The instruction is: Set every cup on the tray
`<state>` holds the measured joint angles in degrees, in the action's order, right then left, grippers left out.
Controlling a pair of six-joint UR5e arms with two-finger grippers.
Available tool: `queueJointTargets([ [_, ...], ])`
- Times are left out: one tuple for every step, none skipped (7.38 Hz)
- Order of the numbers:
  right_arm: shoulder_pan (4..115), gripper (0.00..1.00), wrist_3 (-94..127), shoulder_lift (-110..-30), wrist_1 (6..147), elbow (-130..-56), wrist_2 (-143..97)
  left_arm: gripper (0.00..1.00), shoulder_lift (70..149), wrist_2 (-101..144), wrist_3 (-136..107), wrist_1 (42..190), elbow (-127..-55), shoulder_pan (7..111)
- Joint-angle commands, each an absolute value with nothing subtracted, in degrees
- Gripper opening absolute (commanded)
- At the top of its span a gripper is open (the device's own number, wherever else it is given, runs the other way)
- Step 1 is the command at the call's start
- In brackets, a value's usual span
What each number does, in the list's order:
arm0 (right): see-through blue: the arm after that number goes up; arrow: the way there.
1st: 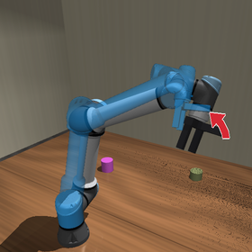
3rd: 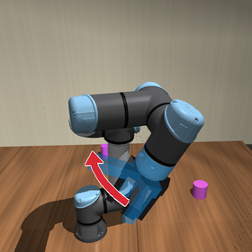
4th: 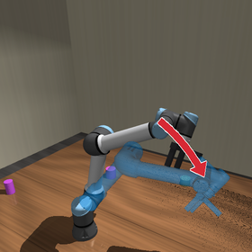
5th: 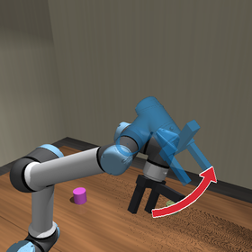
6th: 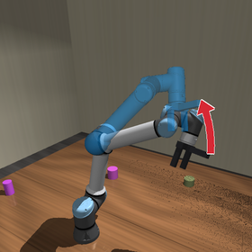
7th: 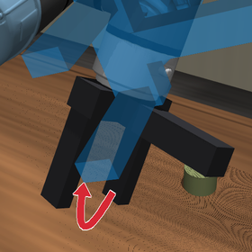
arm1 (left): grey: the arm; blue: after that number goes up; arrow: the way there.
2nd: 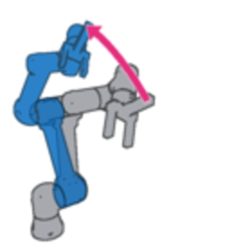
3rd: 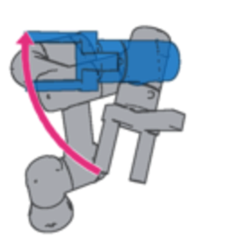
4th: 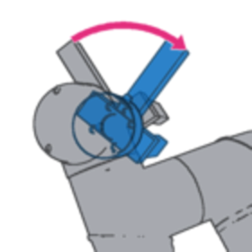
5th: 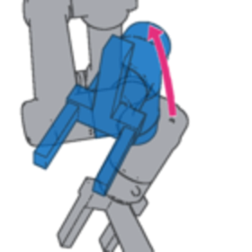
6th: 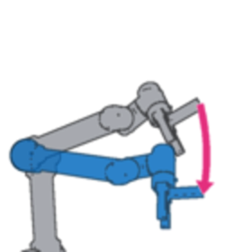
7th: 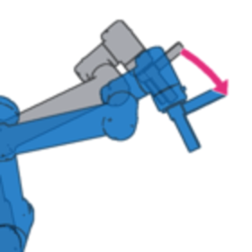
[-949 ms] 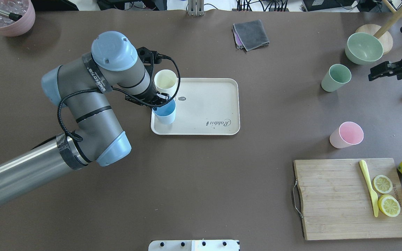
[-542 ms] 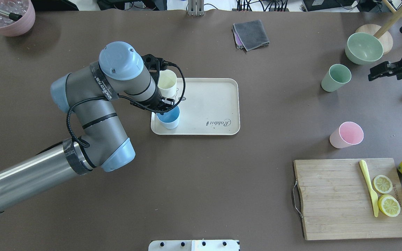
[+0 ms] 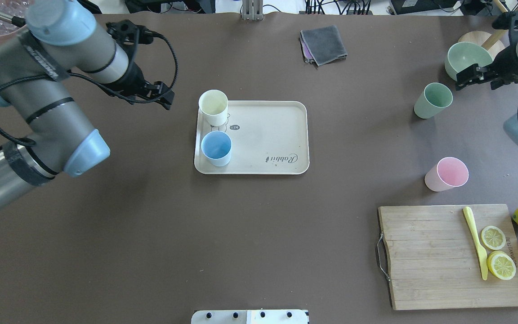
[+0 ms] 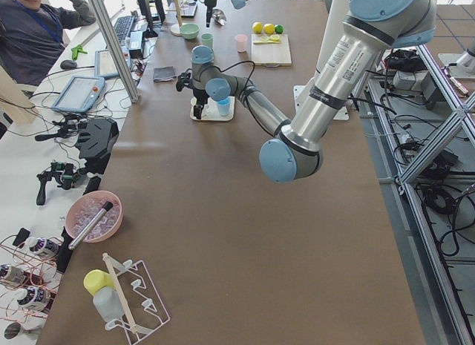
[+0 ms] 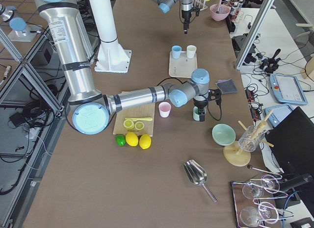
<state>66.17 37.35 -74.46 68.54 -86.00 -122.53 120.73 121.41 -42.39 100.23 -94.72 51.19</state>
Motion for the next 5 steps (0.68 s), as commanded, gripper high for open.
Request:
queueJointTargets([
  [63.1, 0.94, 39.3, -72.4, 68.5, -84.0, -120.1, 0.98, 116.4, 123.4, -35.3, 100.4, -95.7, 55.0],
  [62.6, 0.87, 39.3, -71.9, 68.4, -82.5, -118.8, 0.98, 116.1, 123.3, -35.3, 100.5, -95.7, 55.0],
  [61.9, 0.64, 39.3, -72.0, 67.2, -81.7, -118.6, 0.98, 116.0, 123.1, -35.3, 100.5, -95.7, 55.0],
  [61.0, 0.41, 39.3, -72.0, 65.5, -80.3, -118.6, 0.98, 115.9, 123.1, -35.3, 100.5, -95.7, 55.0],
  [60.7, 0.07, 39.3, -72.1, 64.3, -80.1, -118.6, 0.98, 115.9, 123.0, -35.3, 100.5, -95.7, 55.0],
])
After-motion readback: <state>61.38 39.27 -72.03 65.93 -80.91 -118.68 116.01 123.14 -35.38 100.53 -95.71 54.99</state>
